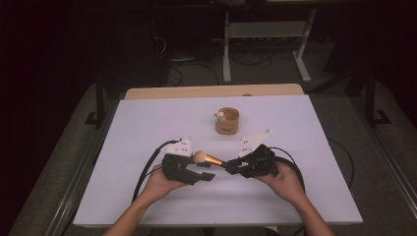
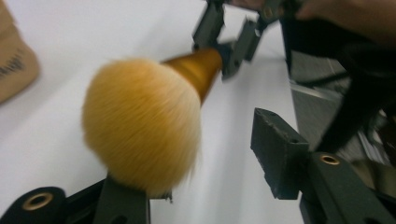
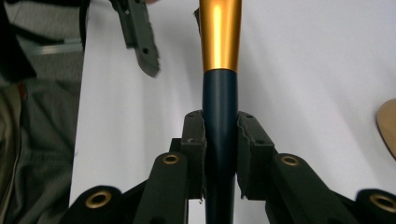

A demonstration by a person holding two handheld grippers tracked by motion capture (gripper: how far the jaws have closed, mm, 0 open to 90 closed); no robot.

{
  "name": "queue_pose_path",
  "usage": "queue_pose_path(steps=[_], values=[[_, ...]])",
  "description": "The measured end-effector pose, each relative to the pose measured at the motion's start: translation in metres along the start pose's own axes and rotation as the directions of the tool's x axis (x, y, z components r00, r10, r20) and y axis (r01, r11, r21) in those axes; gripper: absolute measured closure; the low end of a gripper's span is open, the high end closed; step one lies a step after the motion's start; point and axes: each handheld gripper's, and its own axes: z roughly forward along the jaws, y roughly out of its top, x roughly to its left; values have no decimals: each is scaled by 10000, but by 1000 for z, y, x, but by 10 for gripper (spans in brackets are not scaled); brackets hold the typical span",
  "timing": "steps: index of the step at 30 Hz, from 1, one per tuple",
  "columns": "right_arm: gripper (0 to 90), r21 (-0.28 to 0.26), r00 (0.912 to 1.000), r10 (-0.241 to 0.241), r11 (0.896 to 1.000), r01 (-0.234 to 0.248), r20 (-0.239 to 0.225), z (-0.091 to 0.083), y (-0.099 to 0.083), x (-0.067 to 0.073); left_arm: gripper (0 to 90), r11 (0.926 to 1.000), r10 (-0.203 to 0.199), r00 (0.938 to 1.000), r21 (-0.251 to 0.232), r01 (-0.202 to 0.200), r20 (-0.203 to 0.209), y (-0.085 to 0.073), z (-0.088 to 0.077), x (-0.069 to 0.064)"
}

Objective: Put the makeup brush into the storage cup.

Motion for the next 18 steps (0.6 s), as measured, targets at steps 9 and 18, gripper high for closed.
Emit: queue_pose_path(steps=[9, 18], values=[[740, -1202, 9947, 1012, 9878, -985, 165, 10, -7, -3, 598, 9936, -787, 9957, -856, 743, -496, 8, 1, 5], [740, -1270, 9925, 1222, 9844, -1217, -36, 22, -7, -2, 686, 9929, -785, 9948, -943, 723, -643, 13, 1, 3]])
